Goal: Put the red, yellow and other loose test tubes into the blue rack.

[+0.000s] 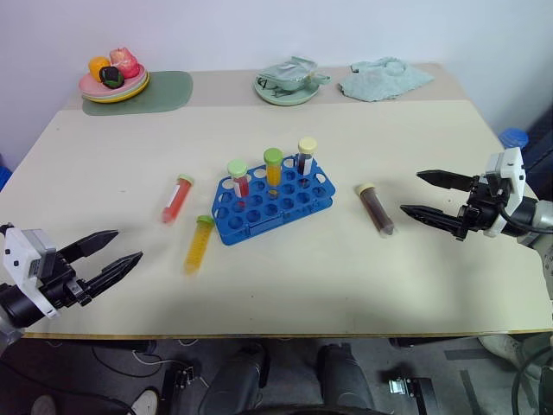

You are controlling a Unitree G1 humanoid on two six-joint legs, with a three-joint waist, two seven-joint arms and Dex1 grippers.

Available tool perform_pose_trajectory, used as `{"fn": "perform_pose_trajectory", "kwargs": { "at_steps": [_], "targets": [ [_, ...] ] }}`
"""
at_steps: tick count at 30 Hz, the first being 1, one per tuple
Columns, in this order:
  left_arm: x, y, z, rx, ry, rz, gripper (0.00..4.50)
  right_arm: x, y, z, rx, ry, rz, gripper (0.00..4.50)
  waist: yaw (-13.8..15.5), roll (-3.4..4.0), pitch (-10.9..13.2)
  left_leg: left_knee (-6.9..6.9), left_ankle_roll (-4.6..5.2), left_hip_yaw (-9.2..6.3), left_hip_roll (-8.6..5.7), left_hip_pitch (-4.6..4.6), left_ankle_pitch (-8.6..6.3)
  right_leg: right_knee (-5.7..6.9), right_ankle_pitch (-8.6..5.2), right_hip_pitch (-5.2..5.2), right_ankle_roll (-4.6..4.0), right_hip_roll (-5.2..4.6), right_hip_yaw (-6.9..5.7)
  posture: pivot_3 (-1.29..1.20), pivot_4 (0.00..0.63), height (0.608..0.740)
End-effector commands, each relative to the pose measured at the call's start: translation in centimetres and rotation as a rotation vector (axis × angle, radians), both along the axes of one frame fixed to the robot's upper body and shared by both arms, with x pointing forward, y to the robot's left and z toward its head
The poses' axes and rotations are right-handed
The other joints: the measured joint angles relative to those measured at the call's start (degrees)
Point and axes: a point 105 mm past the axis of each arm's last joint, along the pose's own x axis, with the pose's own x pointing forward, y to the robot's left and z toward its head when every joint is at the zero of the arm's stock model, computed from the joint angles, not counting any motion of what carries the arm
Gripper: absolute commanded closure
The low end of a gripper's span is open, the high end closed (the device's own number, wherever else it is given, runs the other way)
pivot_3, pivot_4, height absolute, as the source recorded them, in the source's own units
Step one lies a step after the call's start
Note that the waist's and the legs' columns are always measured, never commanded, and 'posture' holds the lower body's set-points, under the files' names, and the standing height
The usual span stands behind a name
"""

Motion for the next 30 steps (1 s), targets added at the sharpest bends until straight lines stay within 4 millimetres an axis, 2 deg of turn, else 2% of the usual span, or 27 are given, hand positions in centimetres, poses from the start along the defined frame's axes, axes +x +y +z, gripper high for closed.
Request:
{"fn": "perform_pose_trajectory", "kwargs": {
  "at_steps": [1,15,19,22,26,30],
  "targets": [
    [0.0,-0.6,0.9,0.025,-0.037,-0.025,1.25,-0.3,-0.3,1.3,-0.018,-0.052,0.000,0.10,0.0,0.00,0.0,0.00,0.00,0.00,0.00,0.00,0.00,0.00,0.00,0.00,0.00,0.00,0.00,0.00,0.150,0.740],
    [0.3,-1.9,1.2,-0.033,-0.042,-0.064,1.25,-0.1,-0.5,1.3,-0.014,-0.058,-0.013,0.10,0.0,0.00,0.0,0.00,0.00,0.00,0.00,0.00,0.00,0.00,0.00,0.00,0.00,0.00,0.01,0.00,0.150,0.740],
    [-0.2,-2.8,0.9,-0.058,-0.014,-0.161,1.25,-0.1,0.2,0.9,-0.047,-0.001,-0.054,0.10,0.0,0.01,0.0,0.01,0.00,0.01,0.00,0.00,0.00,0.00,0.01,0.00,0.00,0.00,0.01,0.00,0.150,0.740],
    [0.0,-3.3,1.1,-0.068,-0.006,-0.225,1.25,0.5,0.5,0.5,-0.076,0.067,-0.134,0.10,0.0,0.01,0.0,0.01,0.00,0.01,0.00,0.00,0.00,0.01,0.00,-0.01,-0.01,0.00,0.02,0.00,0.150,0.740],
    [0.7,-4.7,1.2,-0.069,-0.002,-0.309,1.25,2.1,-0.2,-0.5,-0.224,0.185,-0.295,0.10,0.0,0.03,0.0,0.03,0.00,0.02,0.00,-0.01,0.00,0.01,-0.01,-0.03,-0.10,0.00,0.03,0.00,0.150,0.740],
    [1.5,-6.2,1.0,-0.063,-0.011,-0.386,1.25,3.9,1.0,-0.6,-0.209,0.444,-0.368,0.10,-0.4,0.12,0.0,0.01,0.00,0.13,0.02,-0.02,0.00,0.02,0.01,-0.09,-0.10,0.00,0.12,0.00,0.150,0.740]
  ]
}}
